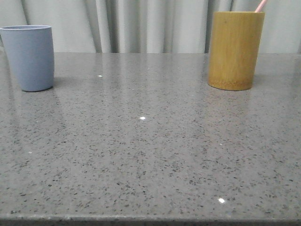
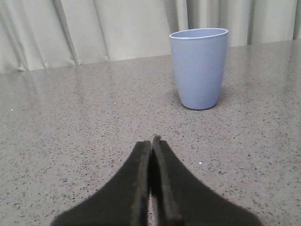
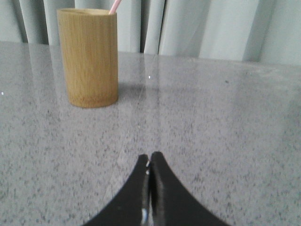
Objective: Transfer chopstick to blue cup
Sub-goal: 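Move the left gripper toward the light blue cup, then grasp the light blue cup rim with the left gripper, then slide the blue cup toward the table center with the left gripper, then release the blue cup and lift the left gripper away, then grasp the pink chopstick in the bamboo cup with the right gripper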
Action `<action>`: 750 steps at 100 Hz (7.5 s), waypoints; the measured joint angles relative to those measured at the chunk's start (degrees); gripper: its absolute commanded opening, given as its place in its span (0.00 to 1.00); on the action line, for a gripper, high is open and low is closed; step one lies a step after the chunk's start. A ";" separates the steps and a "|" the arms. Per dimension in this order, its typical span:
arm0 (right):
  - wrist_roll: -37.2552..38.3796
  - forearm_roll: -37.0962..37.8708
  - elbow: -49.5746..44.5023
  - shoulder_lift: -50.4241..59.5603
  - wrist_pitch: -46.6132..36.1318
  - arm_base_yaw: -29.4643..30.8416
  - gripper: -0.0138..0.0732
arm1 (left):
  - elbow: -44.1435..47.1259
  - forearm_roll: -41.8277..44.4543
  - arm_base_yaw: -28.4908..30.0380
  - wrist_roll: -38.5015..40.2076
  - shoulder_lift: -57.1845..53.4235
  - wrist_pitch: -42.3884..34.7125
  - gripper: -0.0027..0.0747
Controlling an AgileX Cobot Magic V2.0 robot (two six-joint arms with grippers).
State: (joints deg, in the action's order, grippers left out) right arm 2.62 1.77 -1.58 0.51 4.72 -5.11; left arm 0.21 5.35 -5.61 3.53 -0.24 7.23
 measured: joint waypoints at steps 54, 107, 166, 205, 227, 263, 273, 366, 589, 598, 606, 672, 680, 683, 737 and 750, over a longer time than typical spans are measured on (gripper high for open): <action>0.97 -6.54 21.22 -8.36 20.13 0.00 0.08 | -22.13 -9.33 0.00 0.00 14.07 18.01 0.01; 0.62 -6.65 43.24 -23.89 32.30 0.00 0.09 | -47.71 -11.31 0.00 0.00 38.80 37.30 0.01; 0.52 -6.65 43.24 -23.89 33.39 0.00 0.90 | -47.93 -14.05 0.00 -0.87 39.66 35.57 0.81; 0.52 -6.65 43.24 -23.98 32.76 0.00 0.90 | -62.08 -14.24 0.00 -2.72 60.79 31.63 0.81; 0.52 -6.65 43.24 -23.98 32.67 0.00 0.90 | -72.67 -14.24 0.00 -2.84 76.73 32.95 0.81; 0.52 -6.65 43.24 -23.98 32.78 0.00 0.90 | -77.99 -14.24 0.00 -2.84 91.47 35.66 0.78; 0.52 -6.65 43.24 -23.98 32.88 0.00 0.90 | -77.99 -14.33 0.00 -2.84 93.07 36.05 0.65; 0.52 -6.65 43.24 -23.98 32.97 0.00 0.90 | -92.60 -17.45 -14.97 -3.05 97.82 45.48 0.01; 0.41 -6.65 43.24 -23.98 32.97 0.00 0.90 | -105.27 -12.15 -13.59 -4.56 94.22 56.97 0.67; 0.41 -6.65 43.24 -23.98 32.97 0.00 0.90 | -99.40 -12.01 -10.93 -4.56 90.02 54.61 0.67; 0.41 -6.65 43.24 -23.98 32.97 0.00 0.90 | -92.87 -11.91 -8.74 -4.56 85.92 51.04 0.67; 0.41 -7.10 43.24 -28.80 27.28 0.00 0.90 | -49.17 -11.91 1.07 -4.56 56.47 35.27 0.67; 0.41 -7.10 43.24 -31.77 22.67 0.00 0.90 | -49.07 -11.91 1.07 -4.56 56.36 35.03 0.67; 0.41 -7.10 43.24 -33.28 20.20 0.00 0.90 | -49.07 -11.91 1.07 -4.56 56.36 34.91 0.67; 2.32 -7.22 43.24 -60.86 -15.99 -2.30 0.90 | -49.07 -11.91 1.07 -4.56 56.36 33.94 0.67; 3.31 -7.35 43.24 -65.59 -22.70 -2.35 0.90 | -49.07 -11.91 1.07 -4.56 56.36 33.94 0.67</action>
State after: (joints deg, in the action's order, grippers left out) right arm 5.93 -5.58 41.66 -65.08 -17.97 -7.46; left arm -48.86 -6.56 -4.54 -1.03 56.11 41.17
